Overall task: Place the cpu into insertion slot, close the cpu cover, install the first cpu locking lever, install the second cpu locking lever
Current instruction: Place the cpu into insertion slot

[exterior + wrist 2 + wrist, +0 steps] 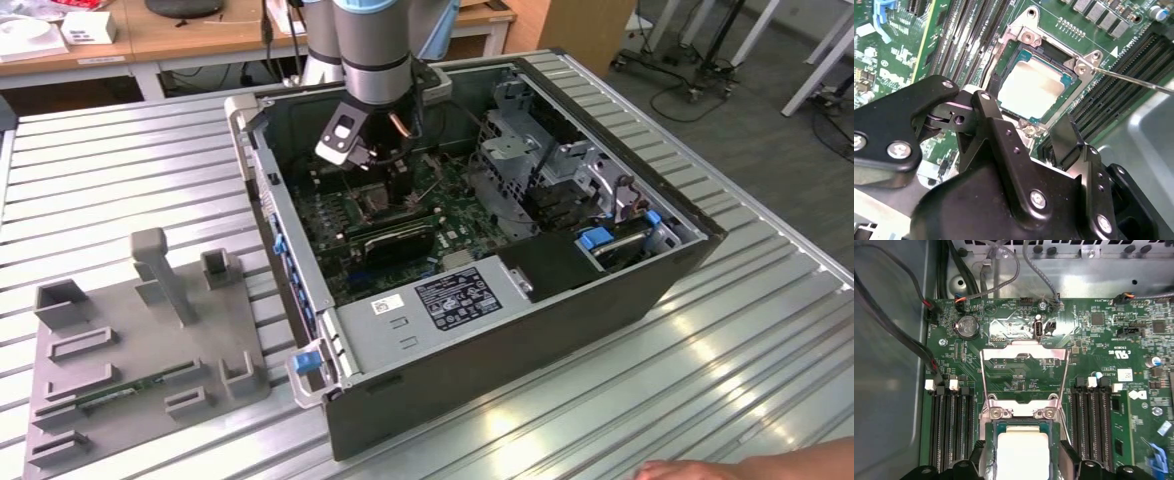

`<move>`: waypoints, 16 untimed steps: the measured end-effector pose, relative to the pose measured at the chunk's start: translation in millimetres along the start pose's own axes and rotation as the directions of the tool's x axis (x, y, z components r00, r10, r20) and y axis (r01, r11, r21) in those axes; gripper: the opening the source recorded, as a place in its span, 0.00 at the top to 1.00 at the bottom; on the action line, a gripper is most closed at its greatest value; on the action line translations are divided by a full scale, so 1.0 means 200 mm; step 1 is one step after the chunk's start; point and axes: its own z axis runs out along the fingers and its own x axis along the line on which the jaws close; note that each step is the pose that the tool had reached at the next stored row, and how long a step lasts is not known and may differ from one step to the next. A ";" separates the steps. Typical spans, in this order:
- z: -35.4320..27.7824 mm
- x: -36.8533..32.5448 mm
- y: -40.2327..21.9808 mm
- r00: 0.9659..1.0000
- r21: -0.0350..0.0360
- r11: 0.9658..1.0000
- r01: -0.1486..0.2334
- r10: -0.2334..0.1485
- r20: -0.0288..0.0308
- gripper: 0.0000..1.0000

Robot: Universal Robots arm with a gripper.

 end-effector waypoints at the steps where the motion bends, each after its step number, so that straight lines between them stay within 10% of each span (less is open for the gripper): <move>1: -0.010 0.000 0.001 1.000 0.000 1.000 0.000 0.000 0.000 0.33; 10: -0.014 0.000 0.002 1.000 0.000 1.000 0.000 0.000 0.001 0.34; 16: -0.014 0.000 0.002 1.000 0.000 1.000 0.000 0.000 0.001 0.58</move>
